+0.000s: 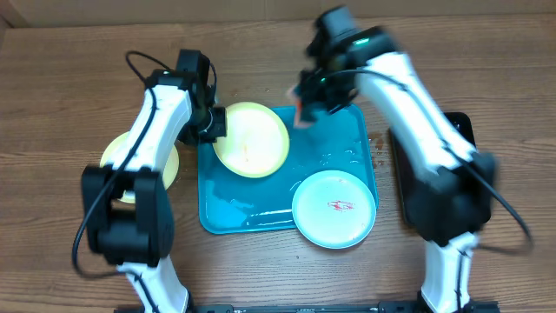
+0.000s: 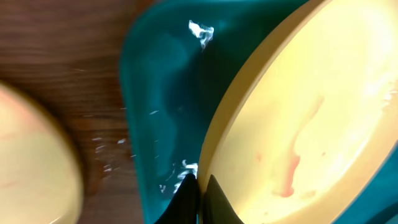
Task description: Clean dirty plates on tray and stack at the side
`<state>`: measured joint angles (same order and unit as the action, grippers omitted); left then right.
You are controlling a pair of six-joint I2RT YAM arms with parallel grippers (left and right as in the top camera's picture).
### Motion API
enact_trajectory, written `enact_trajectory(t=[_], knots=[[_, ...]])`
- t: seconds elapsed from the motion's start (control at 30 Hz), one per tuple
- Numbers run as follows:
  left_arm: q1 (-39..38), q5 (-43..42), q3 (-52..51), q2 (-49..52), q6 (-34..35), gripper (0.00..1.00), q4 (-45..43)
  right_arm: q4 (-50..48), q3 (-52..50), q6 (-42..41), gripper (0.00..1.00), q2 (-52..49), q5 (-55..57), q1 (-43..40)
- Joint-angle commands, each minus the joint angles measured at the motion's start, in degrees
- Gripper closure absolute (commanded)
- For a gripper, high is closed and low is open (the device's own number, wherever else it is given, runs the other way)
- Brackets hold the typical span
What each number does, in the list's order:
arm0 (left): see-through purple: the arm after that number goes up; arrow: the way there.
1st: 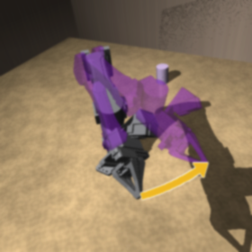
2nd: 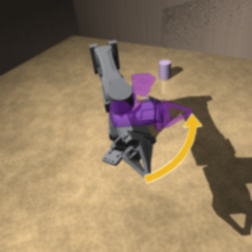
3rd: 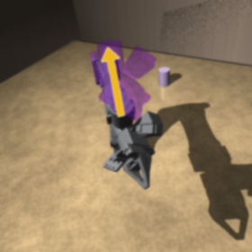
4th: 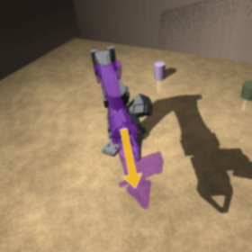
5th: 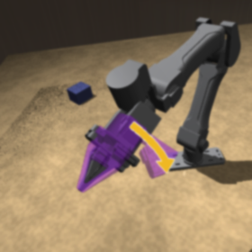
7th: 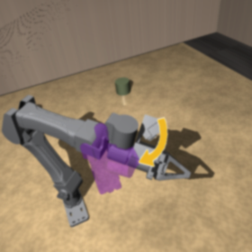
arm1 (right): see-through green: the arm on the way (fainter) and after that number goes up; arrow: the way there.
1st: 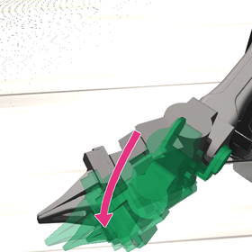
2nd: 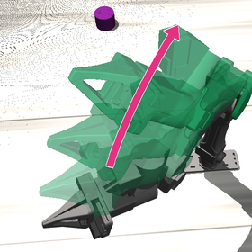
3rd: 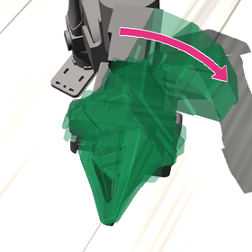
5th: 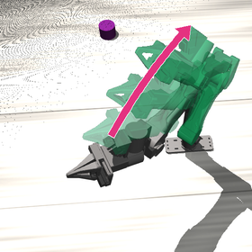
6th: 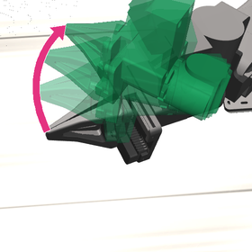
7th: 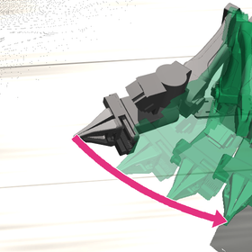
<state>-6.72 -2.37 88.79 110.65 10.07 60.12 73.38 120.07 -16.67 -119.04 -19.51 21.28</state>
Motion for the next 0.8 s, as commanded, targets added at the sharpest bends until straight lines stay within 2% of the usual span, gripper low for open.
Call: enact_trajectory(t=[0.0, 0.13, 0.3, 0.5, 0.67, 0.77], knots=[[-2.5, 7.8, 0.3, -5.7, -0.6, 0.96, 0.8, 0.5, 1.2, 0.4, 0.96, 6.7, 0.4, -4.5], [-6.6, 17.6, 0.3, -8.9, 2.3, 0.96, 2.4, 1.9, 1.2, 0.5, 0.96, 8.7, 0.8, -9.6], [-16.5, 39.3, 0.3, -10.5, 10.1, 0.96, 6.6, 4.2, 1.1, 0.5, 0.96, 8.7, 1.5, -15.0], [-26.5, 57.4, 0.3, -10.5, 18.8, 0.96, 11.4, 4.8, 1.1, 0.6, 0.96, 8.7, 2.5, -16.9], [-34.0, 69.8, 0.3, -10.5, 21.7, 0.95, 13.0, 5.4, 1.1, 0.6, 0.96, 8.7, 4.1, -17.0], [-36.9, 73.9, 0.3, -10.5, 21.7, 0.96, 13.6, 5.4, 1.1, 0.6, 0.96, 8.7, 4.1, -17.0]])
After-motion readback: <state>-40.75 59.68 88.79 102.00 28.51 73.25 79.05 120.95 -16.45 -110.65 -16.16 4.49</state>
